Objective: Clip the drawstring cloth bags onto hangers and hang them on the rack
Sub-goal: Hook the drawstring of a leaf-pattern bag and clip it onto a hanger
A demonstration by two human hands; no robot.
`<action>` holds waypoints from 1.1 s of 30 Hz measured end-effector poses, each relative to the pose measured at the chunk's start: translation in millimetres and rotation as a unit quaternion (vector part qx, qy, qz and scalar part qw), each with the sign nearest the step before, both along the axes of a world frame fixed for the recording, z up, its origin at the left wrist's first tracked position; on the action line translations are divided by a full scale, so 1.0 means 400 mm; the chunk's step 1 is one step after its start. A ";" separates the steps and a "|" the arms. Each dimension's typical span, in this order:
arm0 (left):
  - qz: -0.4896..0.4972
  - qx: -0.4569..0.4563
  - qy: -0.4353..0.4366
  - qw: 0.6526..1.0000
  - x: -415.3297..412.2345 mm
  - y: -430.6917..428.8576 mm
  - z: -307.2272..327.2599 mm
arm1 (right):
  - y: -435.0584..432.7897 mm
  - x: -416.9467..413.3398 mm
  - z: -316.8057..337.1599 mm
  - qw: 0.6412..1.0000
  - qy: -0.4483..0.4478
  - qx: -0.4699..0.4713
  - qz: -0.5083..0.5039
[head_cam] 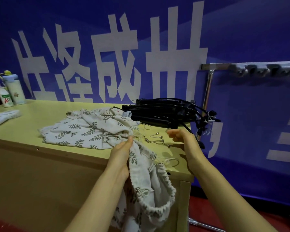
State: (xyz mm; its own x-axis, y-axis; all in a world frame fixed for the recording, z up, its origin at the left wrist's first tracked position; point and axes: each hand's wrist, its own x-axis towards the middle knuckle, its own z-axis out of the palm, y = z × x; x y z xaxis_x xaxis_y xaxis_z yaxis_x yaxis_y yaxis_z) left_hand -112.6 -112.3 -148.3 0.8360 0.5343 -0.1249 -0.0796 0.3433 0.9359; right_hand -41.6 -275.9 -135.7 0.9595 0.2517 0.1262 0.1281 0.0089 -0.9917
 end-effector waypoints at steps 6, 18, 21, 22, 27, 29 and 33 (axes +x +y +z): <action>0.009 0.021 0.026 0.999 0.000 -0.003 0.003 | -0.001 0.027 -0.028 0.935 -0.143 -0.310 -0.090; 0.015 -0.008 0.032 0.999 -0.036 -0.017 0.011 | 0.038 0.030 -0.038 0.872 -0.207 -0.427 -0.122; 0.020 -0.005 0.028 0.999 -0.047 -0.012 0.009 | 0.023 -0.029 -0.008 0.952 -0.219 -0.192 -0.098; 0.023 0.005 0.027 0.999 -0.054 -0.009 0.010 | 0.020 -0.069 0.008 0.960 -0.247 -0.104 -0.080; 0.065 0.097 0.024 0.993 -0.106 0.039 0.019 | 0.078 -0.253 0.004 0.939 -0.320 -0.060 0.107; 0.090 0.131 0.019 0.987 -0.142 0.071 0.027 | 0.115 -0.281 -0.031 0.950 -0.261 -0.073 0.155; 0.101 0.207 0.005 0.973 -0.219 0.128 0.041 | 0.190 -0.289 -0.100 0.927 -0.206 -0.197 0.243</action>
